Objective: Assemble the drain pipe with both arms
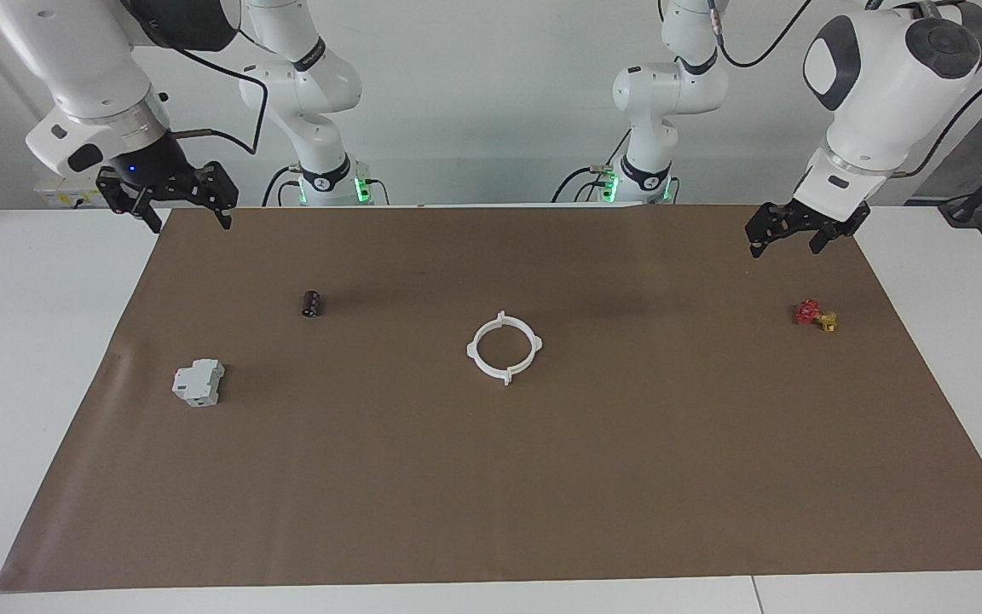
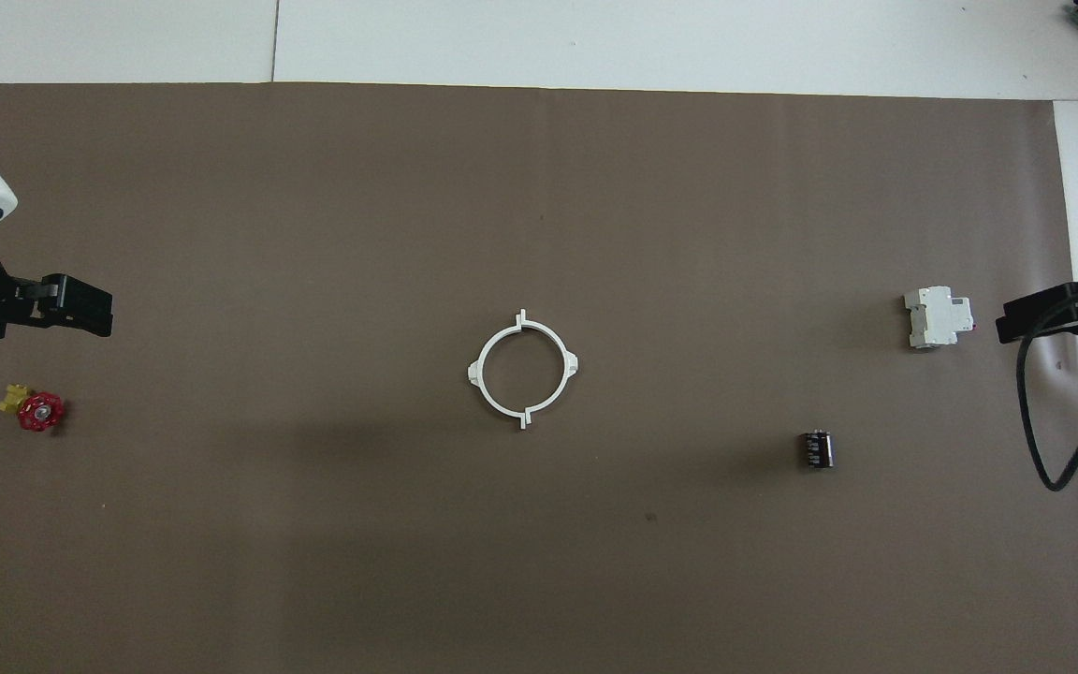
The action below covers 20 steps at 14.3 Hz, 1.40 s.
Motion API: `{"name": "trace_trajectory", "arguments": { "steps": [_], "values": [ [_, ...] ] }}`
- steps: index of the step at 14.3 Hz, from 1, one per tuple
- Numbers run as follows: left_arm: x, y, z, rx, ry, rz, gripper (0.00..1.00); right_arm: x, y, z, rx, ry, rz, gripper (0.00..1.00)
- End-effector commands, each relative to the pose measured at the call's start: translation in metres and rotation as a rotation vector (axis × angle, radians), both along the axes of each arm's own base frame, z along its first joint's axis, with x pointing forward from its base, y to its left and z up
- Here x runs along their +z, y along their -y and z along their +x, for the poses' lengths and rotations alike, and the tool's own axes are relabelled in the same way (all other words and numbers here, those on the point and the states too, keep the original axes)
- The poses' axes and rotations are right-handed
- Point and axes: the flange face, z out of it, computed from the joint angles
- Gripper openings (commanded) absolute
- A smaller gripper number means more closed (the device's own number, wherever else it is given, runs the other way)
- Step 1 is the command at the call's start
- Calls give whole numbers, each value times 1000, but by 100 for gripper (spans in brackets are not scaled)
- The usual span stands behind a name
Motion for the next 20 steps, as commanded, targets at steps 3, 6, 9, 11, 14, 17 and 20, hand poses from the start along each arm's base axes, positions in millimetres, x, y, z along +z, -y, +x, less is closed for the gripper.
{"name": "trace_trajectory", "arguments": {
  "steps": [3, 6, 9, 11, 14, 17, 20],
  "values": [
    [7, 1, -3, -11, 2, -15, 100, 2, 0, -7, -13, -2, 11, 100],
    [7, 2, 0, -11, 28, -16, 100, 2, 0, -7, -13, -2, 11, 100],
    [7, 3, 3, -10, 47, -17, 100, 2, 0, -7, -13, -2, 11, 100],
    [7, 4, 5, -12, 55, -17, 100, 2, 0, -7, -13, -2, 11, 100],
    [12, 3, 4, -12, 62, -18, 100, 2, 0, -7, -15, -2, 11, 100],
    [13, 0, 1, -8, 45, -17, 100, 2, 0, -7, -13, -2, 11, 100],
    [21, -2, -4, -5, 53, -17, 100, 2, 0, -7, -15, -2, 11, 100]
  ]
}}
